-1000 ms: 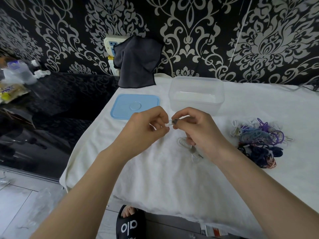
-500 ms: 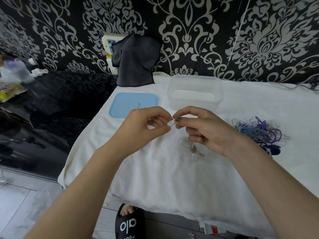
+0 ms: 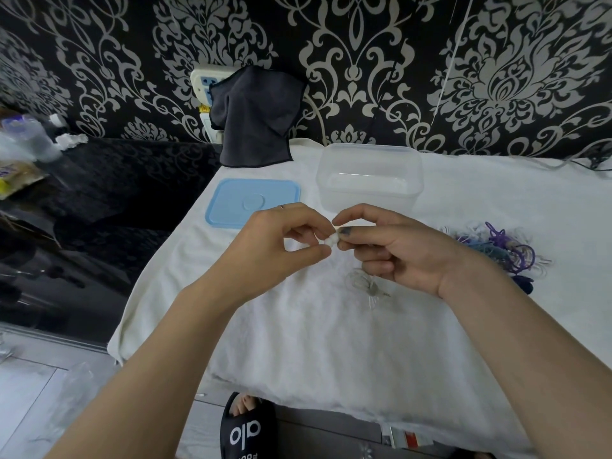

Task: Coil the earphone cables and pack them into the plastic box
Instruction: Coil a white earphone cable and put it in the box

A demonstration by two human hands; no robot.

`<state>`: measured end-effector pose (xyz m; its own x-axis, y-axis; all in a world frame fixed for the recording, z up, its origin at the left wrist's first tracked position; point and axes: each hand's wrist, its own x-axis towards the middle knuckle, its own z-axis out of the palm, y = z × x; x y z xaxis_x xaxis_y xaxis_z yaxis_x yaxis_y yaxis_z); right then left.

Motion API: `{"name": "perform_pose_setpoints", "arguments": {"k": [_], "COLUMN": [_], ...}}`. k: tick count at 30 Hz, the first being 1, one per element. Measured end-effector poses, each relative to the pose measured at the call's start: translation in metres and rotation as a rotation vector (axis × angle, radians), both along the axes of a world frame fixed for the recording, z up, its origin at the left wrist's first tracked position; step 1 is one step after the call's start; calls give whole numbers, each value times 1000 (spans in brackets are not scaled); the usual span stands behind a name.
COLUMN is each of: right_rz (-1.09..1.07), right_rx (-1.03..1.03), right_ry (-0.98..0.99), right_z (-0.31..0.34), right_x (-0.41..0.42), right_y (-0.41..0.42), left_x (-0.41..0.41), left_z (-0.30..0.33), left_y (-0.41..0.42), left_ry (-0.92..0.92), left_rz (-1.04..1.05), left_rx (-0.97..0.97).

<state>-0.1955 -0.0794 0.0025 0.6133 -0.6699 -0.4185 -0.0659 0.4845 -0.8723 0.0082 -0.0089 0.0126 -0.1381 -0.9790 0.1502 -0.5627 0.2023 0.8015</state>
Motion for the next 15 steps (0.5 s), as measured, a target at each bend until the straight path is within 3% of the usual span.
{"name": "perform_pose_setpoints", "arguments": {"k": [15], "right_rz": [83], "right_rx": [99], "right_ry": [-67], "right_z": [1], "right_x": [-5], "right_y": [-2], "left_x": [-4], "left_z": [5], "left_y": [2], "left_ry": [4], "left_rz": [-40], "left_rx": [4]}}
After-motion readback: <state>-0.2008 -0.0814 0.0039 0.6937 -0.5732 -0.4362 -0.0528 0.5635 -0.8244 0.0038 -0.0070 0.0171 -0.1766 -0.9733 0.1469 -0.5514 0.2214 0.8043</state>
